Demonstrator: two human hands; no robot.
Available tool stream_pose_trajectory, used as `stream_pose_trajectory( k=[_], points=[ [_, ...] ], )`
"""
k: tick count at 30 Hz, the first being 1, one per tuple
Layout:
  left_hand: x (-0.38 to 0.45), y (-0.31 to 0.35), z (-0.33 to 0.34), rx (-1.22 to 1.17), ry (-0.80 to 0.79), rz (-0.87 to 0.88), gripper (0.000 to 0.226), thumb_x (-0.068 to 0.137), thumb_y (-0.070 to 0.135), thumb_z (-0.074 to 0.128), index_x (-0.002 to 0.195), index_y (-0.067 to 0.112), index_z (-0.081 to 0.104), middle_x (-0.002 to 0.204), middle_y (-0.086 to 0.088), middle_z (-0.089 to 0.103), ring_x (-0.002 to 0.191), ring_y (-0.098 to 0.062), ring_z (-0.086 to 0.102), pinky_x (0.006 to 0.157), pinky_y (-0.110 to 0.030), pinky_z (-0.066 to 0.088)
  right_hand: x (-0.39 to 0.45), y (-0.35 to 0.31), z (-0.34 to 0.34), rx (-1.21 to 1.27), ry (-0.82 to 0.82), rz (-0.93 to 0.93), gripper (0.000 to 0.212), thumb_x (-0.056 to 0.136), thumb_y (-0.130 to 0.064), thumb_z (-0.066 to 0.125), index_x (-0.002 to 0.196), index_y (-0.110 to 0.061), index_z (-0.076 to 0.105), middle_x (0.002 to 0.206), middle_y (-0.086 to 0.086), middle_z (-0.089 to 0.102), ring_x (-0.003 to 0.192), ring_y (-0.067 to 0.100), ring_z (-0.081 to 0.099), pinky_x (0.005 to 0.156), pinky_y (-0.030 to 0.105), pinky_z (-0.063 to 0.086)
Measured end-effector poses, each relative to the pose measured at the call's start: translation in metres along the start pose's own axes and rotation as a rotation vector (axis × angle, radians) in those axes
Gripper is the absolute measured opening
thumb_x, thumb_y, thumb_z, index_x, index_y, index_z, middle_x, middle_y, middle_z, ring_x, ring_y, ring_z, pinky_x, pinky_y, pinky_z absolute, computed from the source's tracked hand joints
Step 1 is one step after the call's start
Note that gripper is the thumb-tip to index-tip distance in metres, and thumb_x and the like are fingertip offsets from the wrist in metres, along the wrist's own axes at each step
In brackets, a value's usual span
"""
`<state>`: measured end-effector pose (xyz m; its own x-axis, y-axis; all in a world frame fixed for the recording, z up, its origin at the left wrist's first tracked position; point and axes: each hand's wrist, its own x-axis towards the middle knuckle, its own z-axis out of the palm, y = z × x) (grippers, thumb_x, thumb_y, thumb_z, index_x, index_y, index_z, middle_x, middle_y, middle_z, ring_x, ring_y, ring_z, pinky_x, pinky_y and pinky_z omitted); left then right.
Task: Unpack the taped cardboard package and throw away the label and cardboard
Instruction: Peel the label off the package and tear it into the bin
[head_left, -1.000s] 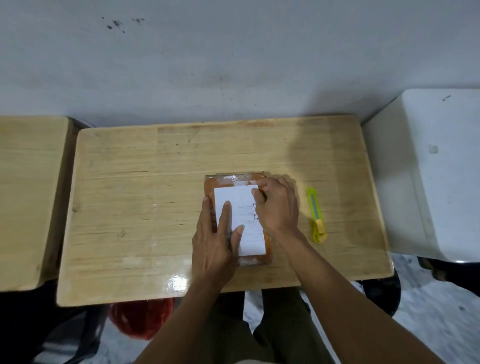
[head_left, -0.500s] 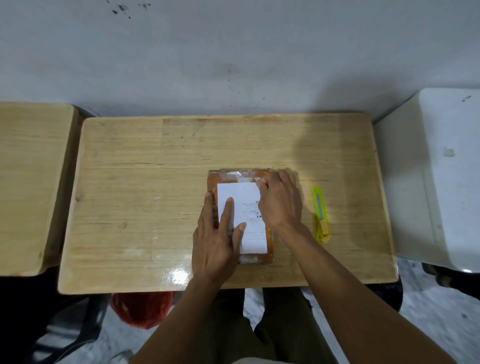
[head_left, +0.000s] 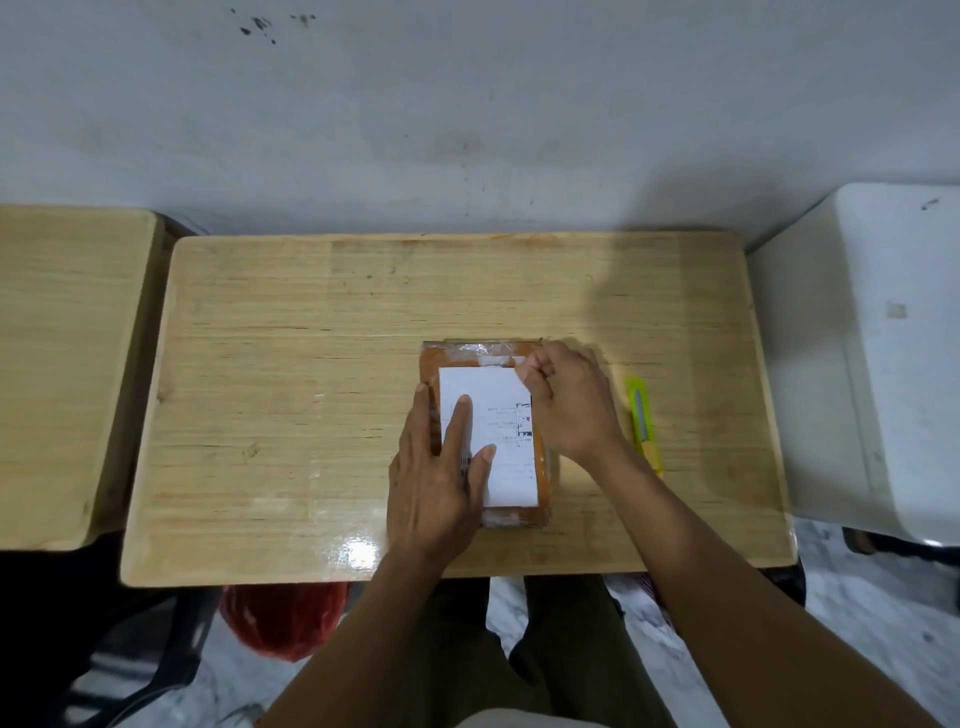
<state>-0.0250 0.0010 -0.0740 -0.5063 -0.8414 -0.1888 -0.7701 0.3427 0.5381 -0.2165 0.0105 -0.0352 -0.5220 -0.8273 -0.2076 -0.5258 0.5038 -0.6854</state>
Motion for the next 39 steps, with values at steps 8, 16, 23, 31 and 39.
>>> stream_pose_trajectory(
  k=[8,16,23,31,39],
  points=[
    [0.0,-0.002,-0.001,0.009,-0.005,0.022,0.064,0.1,0.059,0.035,0.158,0.036,0.02,0.169,-0.006,0.001,0.153,-0.027,0.015,0.11,-0.055,0.04,-0.011,0.008,-0.001,0.08,-0.006,0.03,0.03,0.082,-0.023,0.076,0.109,-0.017,0.063,0.08,-0.015,0.062,0.106,0.017,0.055,0.085,0.038,0.047],
    [0.0,-0.002,0.0,0.012,0.01,0.03,0.065,0.099,0.059,0.034,0.158,0.034,0.023,0.169,-0.005,-0.001,0.154,-0.027,0.015,0.108,-0.054,0.042,-0.017,0.012,-0.002,-0.015,0.012,0.025,0.012,0.09,-0.023,0.068,0.088,-0.012,0.072,0.114,0.003,0.062,0.116,0.021,0.049,0.086,0.022,0.032],
    [0.001,-0.004,0.004,0.009,0.03,0.052,0.065,0.099,0.058,0.035,0.158,0.032,0.026,0.169,-0.007,0.003,0.153,-0.028,0.017,0.105,-0.053,0.044,-0.018,0.01,-0.011,0.086,0.018,0.013,0.005,0.091,-0.019,0.066,0.089,-0.014,0.064,0.105,0.001,0.063,0.104,0.016,0.054,0.084,0.028,0.042],
    [0.001,-0.002,0.002,0.01,0.05,0.066,0.062,0.1,0.053,0.04,0.156,0.026,0.032,0.168,-0.011,0.006,0.153,-0.03,0.019,0.105,-0.049,0.044,-0.015,0.008,0.011,0.079,0.046,0.121,0.017,0.087,-0.028,0.073,0.099,-0.015,0.07,0.124,-0.001,0.051,0.123,0.02,0.047,0.085,0.024,0.036],
    [0.0,-0.004,0.002,0.0,0.054,0.065,0.063,0.1,0.055,0.039,0.157,0.029,0.029,0.168,-0.011,0.006,0.152,-0.029,0.019,0.106,-0.048,0.043,-0.01,0.0,0.01,-0.078,0.05,0.076,0.038,0.089,-0.027,0.068,0.125,-0.023,0.057,0.137,-0.003,0.043,0.128,0.02,0.04,0.084,0.027,0.038]
  ],
)
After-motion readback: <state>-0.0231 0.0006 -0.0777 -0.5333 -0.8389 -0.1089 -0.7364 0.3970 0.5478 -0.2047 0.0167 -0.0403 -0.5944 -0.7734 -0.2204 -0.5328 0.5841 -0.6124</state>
